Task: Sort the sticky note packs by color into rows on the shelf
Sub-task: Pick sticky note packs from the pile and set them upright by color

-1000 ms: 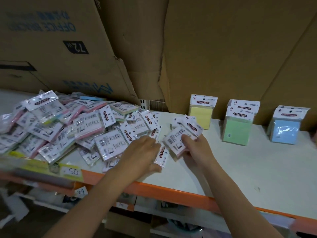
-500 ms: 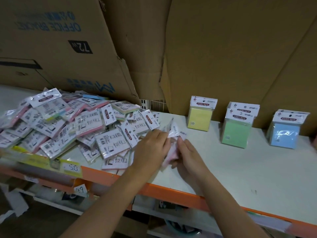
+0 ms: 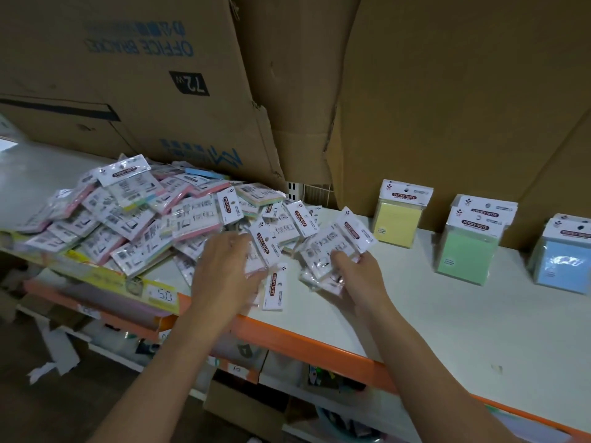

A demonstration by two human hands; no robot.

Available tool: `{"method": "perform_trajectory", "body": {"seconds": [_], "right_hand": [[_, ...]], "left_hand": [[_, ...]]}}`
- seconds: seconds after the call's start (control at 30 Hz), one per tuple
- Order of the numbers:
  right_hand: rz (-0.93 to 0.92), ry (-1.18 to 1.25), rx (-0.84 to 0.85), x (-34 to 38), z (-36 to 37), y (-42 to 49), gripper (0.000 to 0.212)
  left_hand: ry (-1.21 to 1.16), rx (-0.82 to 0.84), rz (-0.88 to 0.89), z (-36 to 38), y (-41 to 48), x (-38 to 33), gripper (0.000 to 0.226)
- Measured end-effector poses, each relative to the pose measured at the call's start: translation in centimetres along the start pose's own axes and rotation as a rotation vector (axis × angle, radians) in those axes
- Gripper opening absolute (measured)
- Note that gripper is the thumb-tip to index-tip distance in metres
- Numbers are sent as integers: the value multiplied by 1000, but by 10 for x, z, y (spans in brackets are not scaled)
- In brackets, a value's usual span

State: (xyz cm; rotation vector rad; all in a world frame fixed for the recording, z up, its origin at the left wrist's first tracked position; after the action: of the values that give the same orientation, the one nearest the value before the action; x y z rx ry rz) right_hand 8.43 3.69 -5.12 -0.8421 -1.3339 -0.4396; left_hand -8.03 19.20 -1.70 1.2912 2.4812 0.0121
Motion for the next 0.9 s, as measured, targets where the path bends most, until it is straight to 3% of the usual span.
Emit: {"method": "perform_trajectory", "body": {"seconds": [0.1, 0.23, 0.37, 0.5, 0.6, 0.67, 0.77, 0.9], "right_hand": [[0, 175, 91, 0, -9, -5, 30], [49, 377, 220, -1, -13, -11, 33], [59, 415, 294, -6, -6, -19, 34], [34, 449, 391, -7, 5, -27, 34], [-34, 418, 444, -5, 12, -29, 44], [-48, 377, 431, -3, 15, -28, 39], [20, 271, 282, -1, 14, -20, 27], [67, 238, 201, -3, 9, -15, 23]], "left_hand": [[137, 225, -102, -1, 10, 21, 78], [210, 215, -94, -3, 17, 17, 73], [-64, 76, -98, 3, 10, -7, 67], [-231, 154, -98, 25, 5, -49, 67], [-328, 175, 26, 31, 1, -67, 53], [-373, 226, 129, 31, -4, -67, 46], [-370, 269, 173, 24, -11, -45, 48], [-50, 356, 153, 13, -17, 1, 63]]}}
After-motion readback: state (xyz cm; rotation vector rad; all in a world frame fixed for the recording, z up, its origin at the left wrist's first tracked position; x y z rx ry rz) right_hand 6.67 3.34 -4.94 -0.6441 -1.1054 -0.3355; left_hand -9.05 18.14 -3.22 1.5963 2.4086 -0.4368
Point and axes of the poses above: each hand's wrist, its own y-axis towards the middle knuckle, its own z-axis out of the palm, x = y × z, the point moved 2 cm from there along y, towards the middle knuckle, and after that the axes turned 10 degrees about x, right-handed, at the moved point
